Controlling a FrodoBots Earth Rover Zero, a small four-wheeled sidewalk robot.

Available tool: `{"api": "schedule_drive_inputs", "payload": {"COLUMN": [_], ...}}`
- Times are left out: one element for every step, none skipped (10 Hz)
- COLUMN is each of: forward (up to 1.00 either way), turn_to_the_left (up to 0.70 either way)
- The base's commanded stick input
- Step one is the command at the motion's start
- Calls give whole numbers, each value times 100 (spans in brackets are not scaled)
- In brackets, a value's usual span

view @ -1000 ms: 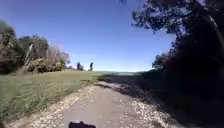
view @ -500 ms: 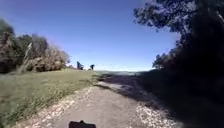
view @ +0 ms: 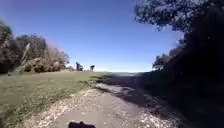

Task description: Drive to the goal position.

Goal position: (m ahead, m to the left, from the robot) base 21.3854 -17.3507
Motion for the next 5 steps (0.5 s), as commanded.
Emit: {"api": "schedule_drive_inputs", "payload": {"forward": [50,50,50,50,50], "turn_to_the_left": [0,0,0,0,0]}}
